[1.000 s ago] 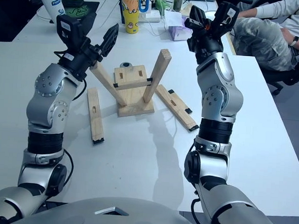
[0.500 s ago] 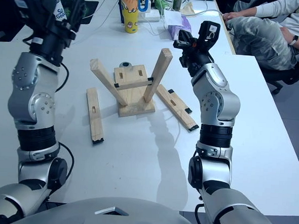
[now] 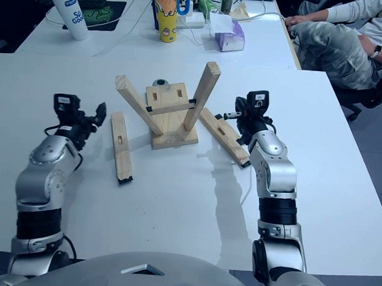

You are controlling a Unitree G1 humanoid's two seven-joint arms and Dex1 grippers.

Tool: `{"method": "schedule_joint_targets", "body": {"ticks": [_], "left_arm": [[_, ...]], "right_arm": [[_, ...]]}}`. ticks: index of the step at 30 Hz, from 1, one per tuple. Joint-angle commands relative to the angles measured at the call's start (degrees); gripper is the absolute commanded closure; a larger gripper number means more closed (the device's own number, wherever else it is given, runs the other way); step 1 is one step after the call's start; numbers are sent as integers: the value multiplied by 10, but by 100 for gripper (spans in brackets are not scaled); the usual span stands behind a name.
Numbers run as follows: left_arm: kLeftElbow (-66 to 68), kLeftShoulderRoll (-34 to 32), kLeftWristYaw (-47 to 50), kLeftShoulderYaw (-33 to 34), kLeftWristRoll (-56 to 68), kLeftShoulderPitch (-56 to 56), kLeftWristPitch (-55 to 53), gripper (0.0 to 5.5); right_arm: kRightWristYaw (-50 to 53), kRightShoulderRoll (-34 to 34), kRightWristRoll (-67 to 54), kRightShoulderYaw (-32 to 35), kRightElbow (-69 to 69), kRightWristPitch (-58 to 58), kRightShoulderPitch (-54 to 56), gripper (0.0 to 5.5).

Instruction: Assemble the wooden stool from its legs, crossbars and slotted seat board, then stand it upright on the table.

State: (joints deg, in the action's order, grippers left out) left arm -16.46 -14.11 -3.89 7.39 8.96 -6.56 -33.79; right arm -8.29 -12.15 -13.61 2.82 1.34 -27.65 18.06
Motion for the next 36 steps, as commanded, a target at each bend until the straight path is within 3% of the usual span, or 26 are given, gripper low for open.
{"method": "schedule_joint_targets", "body": {"ticks": [1, 22, 28, 31, 33, 36], "left_arm": [[-15, 33, 21, -16, -8, 5, 2, 219], [-36, 105, 54, -60, -28, 32, 3, 545], [-27, 114, 91, -29, -39, 31, 17, 545], [-28, 121, 95, -33, -39, 24, 15, 545], [-43, 130, 82, -64, -34, 16, 2, 545], [-72, 140, 29, -160, -18, -8, -31, 545]], "right_arm": [[8, 2, 15, 8, -22, 17, 16, 550], [-34, 9, 29, -9, -34, 41, 24, 550], [2, 15, 13, 51, -110, 42, 59, 550], [-5, 22, 10, 50, -119, 47, 72, 550], [-55, 32, -6, 13, -77, 37, 62, 550], [-145, 41, -43, -80, 28, -5, 23, 550]]}}
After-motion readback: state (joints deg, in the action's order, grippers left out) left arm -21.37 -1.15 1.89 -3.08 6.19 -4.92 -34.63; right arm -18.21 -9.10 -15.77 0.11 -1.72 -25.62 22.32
